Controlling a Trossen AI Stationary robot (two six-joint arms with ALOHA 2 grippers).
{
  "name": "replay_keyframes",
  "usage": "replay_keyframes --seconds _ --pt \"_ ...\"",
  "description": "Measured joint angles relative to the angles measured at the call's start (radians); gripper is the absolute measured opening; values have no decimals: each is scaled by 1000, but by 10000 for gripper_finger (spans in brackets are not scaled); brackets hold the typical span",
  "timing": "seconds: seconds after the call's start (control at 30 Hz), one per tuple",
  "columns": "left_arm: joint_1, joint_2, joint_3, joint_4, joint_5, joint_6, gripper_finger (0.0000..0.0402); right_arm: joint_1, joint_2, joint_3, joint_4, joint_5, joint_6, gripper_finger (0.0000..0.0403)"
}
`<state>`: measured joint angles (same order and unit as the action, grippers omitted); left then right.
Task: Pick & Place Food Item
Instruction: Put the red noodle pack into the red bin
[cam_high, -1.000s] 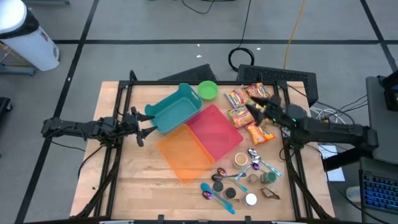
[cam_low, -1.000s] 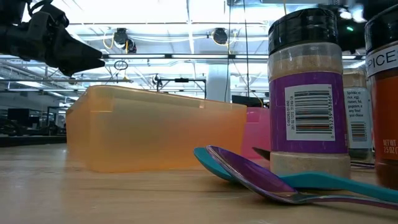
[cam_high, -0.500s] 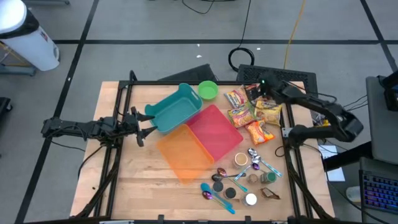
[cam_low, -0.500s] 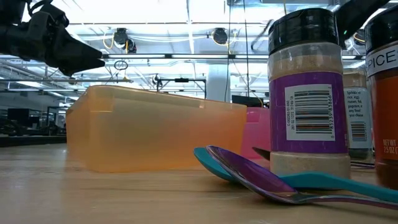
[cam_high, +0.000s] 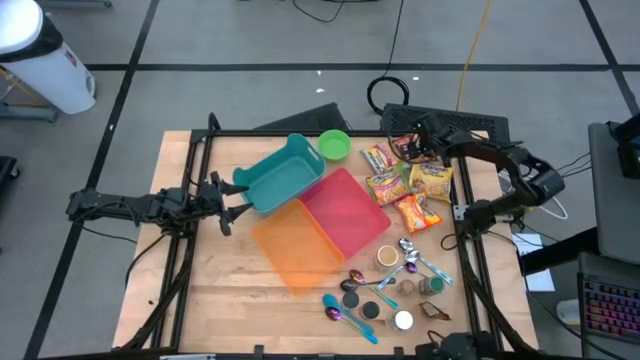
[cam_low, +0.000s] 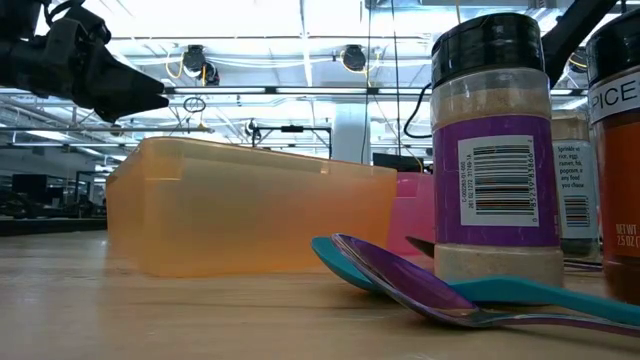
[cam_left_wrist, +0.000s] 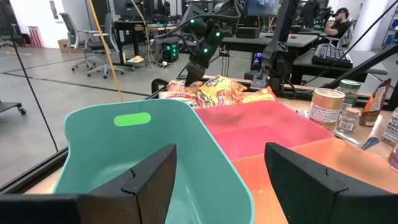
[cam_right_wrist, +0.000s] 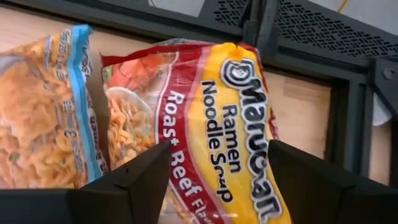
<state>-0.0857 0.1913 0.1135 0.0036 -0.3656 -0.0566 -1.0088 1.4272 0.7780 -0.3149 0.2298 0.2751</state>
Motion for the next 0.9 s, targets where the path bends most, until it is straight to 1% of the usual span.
replay_keyframes --seconds 0.1,0.2,0.67,0.9 --pt "0 0 0 0 0 0 253 0 22 1 15 0 -3 242" --pt "0 0 0 0 0 0 253 0 28 1 24 0 -7 219" --pt "0 0 0 0 0 0 253 0 23 1 28 4 -9 81" --pt "0 0 0 0 0 0 253 0 23 1 59 4 -40 10"
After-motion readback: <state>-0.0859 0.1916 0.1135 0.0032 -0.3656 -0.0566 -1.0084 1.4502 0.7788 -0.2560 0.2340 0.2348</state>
